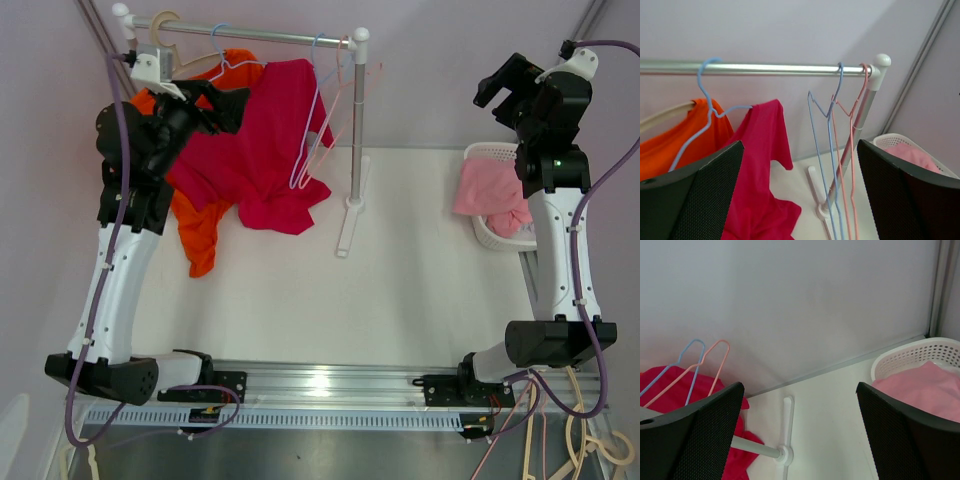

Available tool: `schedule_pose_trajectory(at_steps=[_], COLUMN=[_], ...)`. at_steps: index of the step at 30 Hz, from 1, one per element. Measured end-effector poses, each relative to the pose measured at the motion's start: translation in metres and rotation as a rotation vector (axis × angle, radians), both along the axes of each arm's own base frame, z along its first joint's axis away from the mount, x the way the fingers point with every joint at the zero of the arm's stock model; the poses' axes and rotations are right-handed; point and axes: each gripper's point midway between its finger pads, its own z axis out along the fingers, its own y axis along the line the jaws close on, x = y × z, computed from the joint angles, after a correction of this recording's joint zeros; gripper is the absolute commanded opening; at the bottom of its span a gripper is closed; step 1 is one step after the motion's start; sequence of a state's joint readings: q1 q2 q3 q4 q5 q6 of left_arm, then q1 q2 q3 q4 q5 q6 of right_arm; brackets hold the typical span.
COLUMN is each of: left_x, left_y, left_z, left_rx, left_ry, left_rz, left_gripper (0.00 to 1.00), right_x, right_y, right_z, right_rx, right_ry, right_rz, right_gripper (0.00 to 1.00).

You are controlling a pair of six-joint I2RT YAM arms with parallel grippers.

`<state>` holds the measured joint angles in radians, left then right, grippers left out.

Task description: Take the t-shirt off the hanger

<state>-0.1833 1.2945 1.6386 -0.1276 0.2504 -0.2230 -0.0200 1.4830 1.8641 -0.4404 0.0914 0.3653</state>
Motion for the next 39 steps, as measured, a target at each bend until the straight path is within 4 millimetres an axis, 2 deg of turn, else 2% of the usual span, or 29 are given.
schedule_pose_trajectory(at_steps=[3, 6, 9, 13, 16, 19, 21, 25, 27, 29, 33, 39], left_x=[-0.01, 0.004, 0.035, 0.082, 0.114, 0.133, 0.139, 0.156, 0.162, 0.167, 0.174, 0.181], left_y=[0.015, 0.034, 0.042, 0.04, 0.044, 0.053, 0.057, 0.061, 0.061, 0.059, 0.056, 0.055], left_z=[0.014, 0.013, -0.004, -0.038, -0.044, -0.046, -0.046, -0.03, -0.029, -0.034, -0.049, -0.069], left_rx=[0.017, 0.03, 0.039, 0.056, 0.062, 0.066, 0.065, 0.062, 0.06, 0.053, 0.045, 0.038], left_ry=[-0.057, -0.063, -0.03, 0.06, 0.076, 0.072, 0.069, 0.026, 0.019, 0.031, 0.065, 0.12], left_rz=[0.005, 0.022, 0.021, -0.015, -0.024, -0.009, -0.003, -0.009, -0.014, -0.025, -0.048, -0.06], left_gripper=[1.0, 0.99, 1.0, 0.99, 1.0, 1.0, 1.0, 0.91, 0.87, 0.81, 0.77, 0.63], right_x=[0.001, 0.002, 0.002, 0.002, 0.002, 0.002, 0.002, 0.002, 0.002, 0.002, 0.003, 0.003], right_y=[0.008, 0.02, 0.031, 0.04, 0.041, 0.041, 0.041, 0.042, 0.043, 0.044, 0.044, 0.047], right_z=[-0.005, -0.008, -0.009, -0.011, -0.011, -0.011, -0.012, -0.017, -0.022, -0.024, -0.025, -0.026], right_rx=[0.001, 0.001, 0.0, -0.004, -0.012, -0.022, -0.028, -0.038, -0.046, -0.05, -0.054, -0.054], right_ry=[0.012, 0.016, 0.019, 0.022, 0.022, 0.023, 0.025, 0.036, 0.045, 0.05, 0.052, 0.053], right_rz=[0.023, 0.049, 0.076, 0.096, 0.099, 0.099, 0.1, 0.102, 0.105, 0.106, 0.107, 0.113], right_gripper=[0.99, 1.0, 0.99, 0.99, 1.0, 0.99, 0.99, 0.99, 0.99, 1.0, 1.0, 0.99])
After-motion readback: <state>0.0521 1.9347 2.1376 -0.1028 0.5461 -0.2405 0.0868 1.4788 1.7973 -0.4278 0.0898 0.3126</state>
